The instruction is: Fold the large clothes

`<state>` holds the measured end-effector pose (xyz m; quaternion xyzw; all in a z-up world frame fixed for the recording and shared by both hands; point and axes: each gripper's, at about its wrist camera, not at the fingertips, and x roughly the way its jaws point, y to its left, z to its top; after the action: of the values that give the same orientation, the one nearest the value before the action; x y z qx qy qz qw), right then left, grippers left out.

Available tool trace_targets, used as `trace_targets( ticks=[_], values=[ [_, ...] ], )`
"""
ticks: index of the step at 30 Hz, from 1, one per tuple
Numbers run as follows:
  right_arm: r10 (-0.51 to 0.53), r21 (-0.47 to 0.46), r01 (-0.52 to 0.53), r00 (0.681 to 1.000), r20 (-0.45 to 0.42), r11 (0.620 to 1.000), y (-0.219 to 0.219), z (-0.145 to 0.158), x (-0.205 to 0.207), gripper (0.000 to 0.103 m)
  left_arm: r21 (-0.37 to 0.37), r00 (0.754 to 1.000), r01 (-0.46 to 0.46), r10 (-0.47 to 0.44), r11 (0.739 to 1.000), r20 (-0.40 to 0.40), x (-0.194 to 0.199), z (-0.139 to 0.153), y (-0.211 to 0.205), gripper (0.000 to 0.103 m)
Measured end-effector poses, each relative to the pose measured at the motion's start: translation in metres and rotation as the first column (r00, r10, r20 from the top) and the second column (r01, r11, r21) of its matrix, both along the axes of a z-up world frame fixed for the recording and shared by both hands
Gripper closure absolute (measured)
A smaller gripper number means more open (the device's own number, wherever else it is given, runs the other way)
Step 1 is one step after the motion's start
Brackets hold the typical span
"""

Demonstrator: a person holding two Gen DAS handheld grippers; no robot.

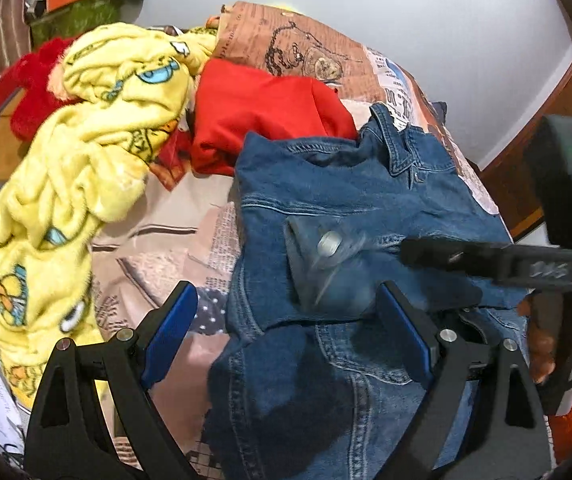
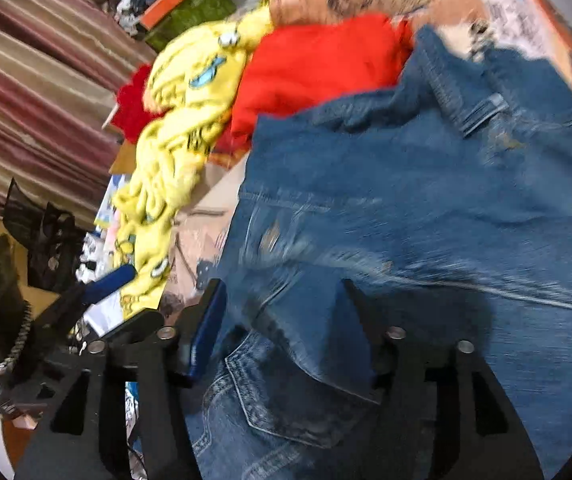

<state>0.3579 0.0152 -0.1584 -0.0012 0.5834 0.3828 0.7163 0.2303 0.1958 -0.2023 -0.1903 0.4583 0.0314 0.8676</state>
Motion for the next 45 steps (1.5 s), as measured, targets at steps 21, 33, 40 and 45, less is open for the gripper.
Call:
trace_targets(
  ticks=[21,33,40,45],
  values=[
    [-0.321,-0.097,0.401,0.837,0.444,0.911,-0.227,0.064,0.016,0.026,-0.288,0.974,0.012,-0.076,0.958,-0.211,0.065,-0.083,-0.014,0.013],
    [-0.478,-0.166,0.508,0.858,0.189,0.845,-0.291,-0.028,0.011,0.026,0.016,0.987,0.089,-0.086,0.996,-0.133,0.07,-0.035,-0.056,0.09],
    [-0.476,-0.157,0.5,0.863,0.169,0.852,-0.291,-0.031,0.013,0.026,0.208,0.988,0.105,-0.125,0.973,0.088,0.076,0.045,-0.083,0.094],
    [-0.48,-0.1,0.512,0.845,0.235,0.853,-0.286,0.0,0.014,0.026,0.223,0.964,0.089,-0.14,0.971,0.228,0.08,0.1,-0.076,0.095]
  ],
)
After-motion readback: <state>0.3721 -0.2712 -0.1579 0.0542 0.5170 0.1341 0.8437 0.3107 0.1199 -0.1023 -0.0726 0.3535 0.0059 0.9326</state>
